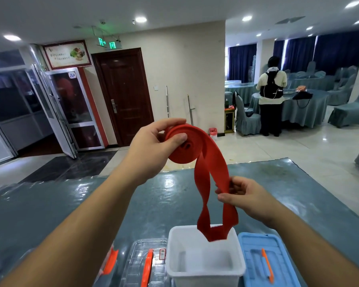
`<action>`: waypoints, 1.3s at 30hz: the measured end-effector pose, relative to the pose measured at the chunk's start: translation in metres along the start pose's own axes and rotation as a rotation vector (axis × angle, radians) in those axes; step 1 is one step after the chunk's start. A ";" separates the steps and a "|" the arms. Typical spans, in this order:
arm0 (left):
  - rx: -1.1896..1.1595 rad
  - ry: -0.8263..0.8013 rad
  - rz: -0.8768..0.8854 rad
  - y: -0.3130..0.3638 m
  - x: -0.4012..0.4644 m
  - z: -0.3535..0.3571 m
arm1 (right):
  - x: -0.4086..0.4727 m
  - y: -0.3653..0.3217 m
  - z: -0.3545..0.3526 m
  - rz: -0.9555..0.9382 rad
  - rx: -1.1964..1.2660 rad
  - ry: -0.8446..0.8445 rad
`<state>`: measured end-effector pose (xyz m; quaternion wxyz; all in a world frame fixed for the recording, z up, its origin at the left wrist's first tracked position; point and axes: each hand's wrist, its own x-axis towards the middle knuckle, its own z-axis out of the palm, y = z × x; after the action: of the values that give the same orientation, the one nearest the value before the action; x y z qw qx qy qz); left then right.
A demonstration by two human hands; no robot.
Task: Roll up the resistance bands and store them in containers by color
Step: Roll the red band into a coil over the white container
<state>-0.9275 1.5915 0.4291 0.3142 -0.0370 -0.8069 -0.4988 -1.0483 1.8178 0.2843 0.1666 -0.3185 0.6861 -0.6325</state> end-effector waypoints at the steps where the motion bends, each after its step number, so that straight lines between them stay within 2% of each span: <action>1: -0.002 0.015 0.001 0.001 0.002 0.000 | 0.000 0.005 0.000 0.008 -0.008 0.004; 6: -0.002 0.101 0.002 0.000 0.015 -0.003 | 0.000 0.026 0.002 0.041 -0.013 -0.025; 10: -0.080 0.201 -0.023 0.000 0.031 -0.009 | -0.002 0.047 0.001 0.160 -0.080 -0.042; 14: -0.113 0.282 -0.025 0.003 0.043 -0.019 | -0.008 0.064 -0.001 0.245 -0.051 -0.115; 18: -0.089 0.291 -0.036 0.000 0.048 -0.024 | -0.013 0.071 -0.001 0.272 -0.099 -0.211; 22: -0.079 0.309 -0.051 0.001 0.048 -0.027 | -0.012 0.082 -0.005 0.246 -0.147 -0.087; 25: -0.065 0.297 -0.044 0.002 0.048 -0.028 | -0.009 0.089 -0.008 0.220 -0.061 0.051; 29: -0.021 0.285 -0.034 0.001 0.047 -0.026 | -0.002 0.095 -0.008 0.236 -0.063 0.409; 31: -0.011 0.280 -0.036 0.000 0.045 -0.024 | -0.001 0.096 -0.010 0.260 -0.068 0.520; 33: -0.006 0.263 -0.036 -0.001 0.043 -0.022 | -0.001 0.096 -0.011 0.281 -0.017 0.509; 35: 0.006 0.240 -0.037 -0.003 0.042 -0.020 | -0.002 0.098 -0.011 0.302 0.056 0.423; 39: 0.036 0.233 -0.043 -0.009 0.040 -0.020 | -0.012 0.103 -0.015 0.323 0.352 0.255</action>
<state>-0.9529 1.5602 0.4503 0.3956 0.0443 -0.7744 -0.4918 -1.0719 1.8366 0.1842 0.2304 -0.0886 0.6231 -0.7422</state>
